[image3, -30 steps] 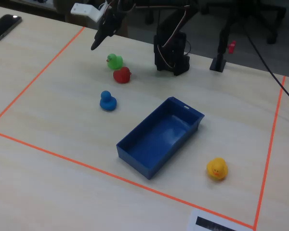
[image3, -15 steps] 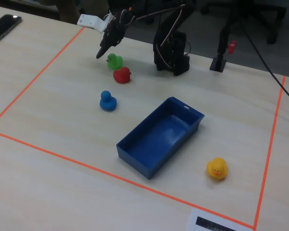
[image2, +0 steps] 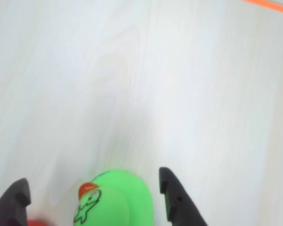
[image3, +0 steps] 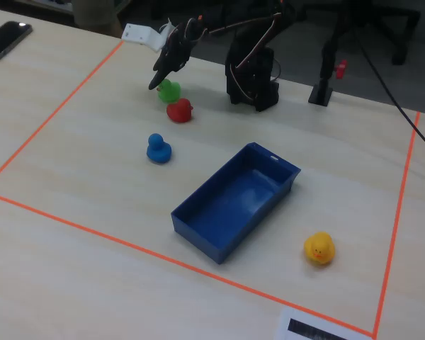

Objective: Grasp green duck and put it into box.

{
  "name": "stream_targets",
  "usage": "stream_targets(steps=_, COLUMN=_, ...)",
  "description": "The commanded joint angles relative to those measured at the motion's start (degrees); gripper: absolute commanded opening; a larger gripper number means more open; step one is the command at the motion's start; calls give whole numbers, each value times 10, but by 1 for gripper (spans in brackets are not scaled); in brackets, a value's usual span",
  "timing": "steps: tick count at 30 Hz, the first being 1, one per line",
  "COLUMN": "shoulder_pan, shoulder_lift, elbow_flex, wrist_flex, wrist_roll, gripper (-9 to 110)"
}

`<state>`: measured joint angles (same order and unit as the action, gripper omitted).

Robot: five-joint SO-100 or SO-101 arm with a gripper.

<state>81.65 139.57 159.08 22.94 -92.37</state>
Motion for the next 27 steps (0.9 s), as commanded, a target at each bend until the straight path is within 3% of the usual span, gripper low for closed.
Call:
stream_targets(steps=1, shoulder_pan=2, shoulder_lift=11, elbow_flex=12, wrist_flex=-36, wrist_roll=-3, gripper=38)
stream_targets(steps=27, shoulder_pan=12, shoulder_lift=65, elbow_flex=149, wrist_flex=-118, wrist_roll=-44, gripper=38)
